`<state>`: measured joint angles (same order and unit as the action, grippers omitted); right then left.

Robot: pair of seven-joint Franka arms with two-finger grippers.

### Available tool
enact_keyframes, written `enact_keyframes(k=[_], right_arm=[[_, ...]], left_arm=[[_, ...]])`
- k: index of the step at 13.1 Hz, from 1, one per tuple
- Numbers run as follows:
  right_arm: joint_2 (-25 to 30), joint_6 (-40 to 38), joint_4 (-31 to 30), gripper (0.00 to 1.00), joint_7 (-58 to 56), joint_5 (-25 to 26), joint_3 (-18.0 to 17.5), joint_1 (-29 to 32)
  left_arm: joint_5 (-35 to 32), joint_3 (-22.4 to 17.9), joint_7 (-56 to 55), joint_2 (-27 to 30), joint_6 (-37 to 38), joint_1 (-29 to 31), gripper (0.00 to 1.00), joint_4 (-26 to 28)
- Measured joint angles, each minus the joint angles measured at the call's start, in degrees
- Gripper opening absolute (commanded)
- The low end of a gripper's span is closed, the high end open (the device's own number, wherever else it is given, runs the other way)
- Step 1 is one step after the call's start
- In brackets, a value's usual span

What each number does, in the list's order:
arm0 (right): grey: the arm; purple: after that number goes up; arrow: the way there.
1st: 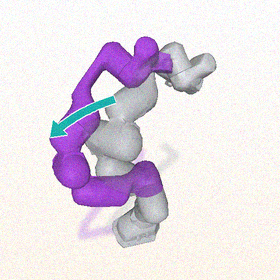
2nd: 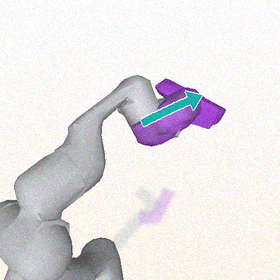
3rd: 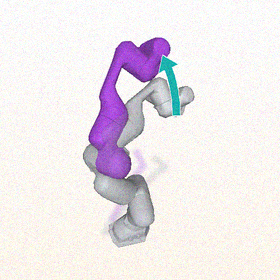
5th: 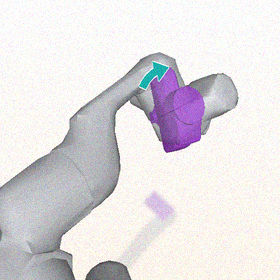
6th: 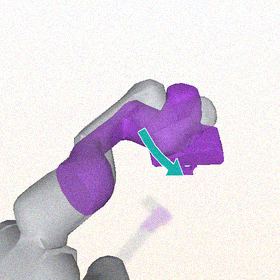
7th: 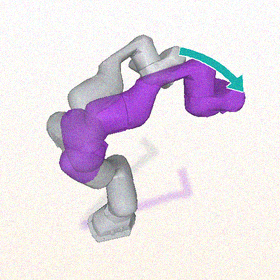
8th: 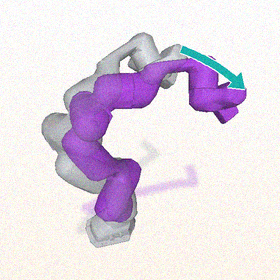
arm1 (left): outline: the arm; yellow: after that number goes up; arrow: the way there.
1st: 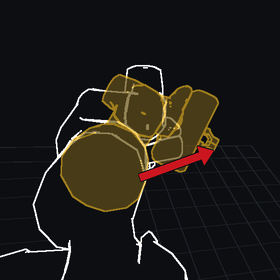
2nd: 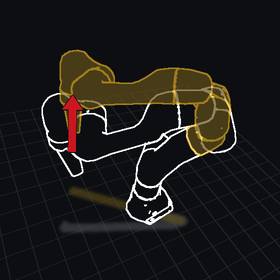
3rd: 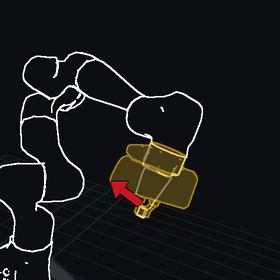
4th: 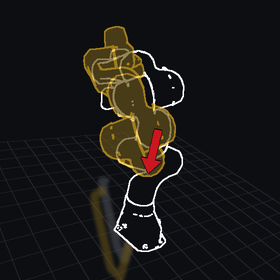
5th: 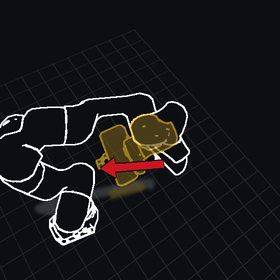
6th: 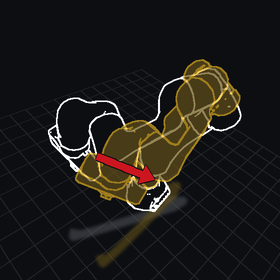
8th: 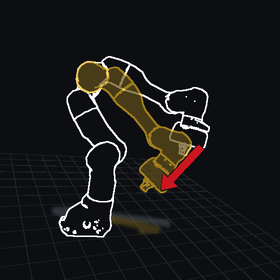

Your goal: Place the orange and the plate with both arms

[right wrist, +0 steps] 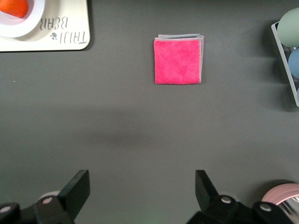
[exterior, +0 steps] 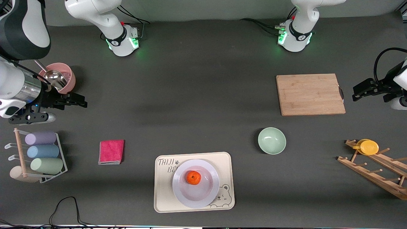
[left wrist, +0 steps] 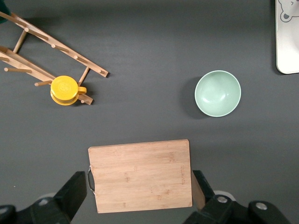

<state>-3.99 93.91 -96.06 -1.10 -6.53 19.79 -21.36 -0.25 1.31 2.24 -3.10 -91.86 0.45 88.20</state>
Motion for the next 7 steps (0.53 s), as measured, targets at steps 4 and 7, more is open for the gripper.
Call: enact_keyframes(k=[4,7], right_arm=[[2.7,-0.6,-1.8,1.0,2.2,2.1,-9.5,7.1],[4.0,-0.2,-3.7,1.0,2.9,2.3,-17.4,14.2]], left_arm=[[0.0,0.0,0.0,0.0,0.0,0.0,1.0,0.0],[0.0,0.0,0.0,0.0,0.0,0.0,1.0,0.0]])
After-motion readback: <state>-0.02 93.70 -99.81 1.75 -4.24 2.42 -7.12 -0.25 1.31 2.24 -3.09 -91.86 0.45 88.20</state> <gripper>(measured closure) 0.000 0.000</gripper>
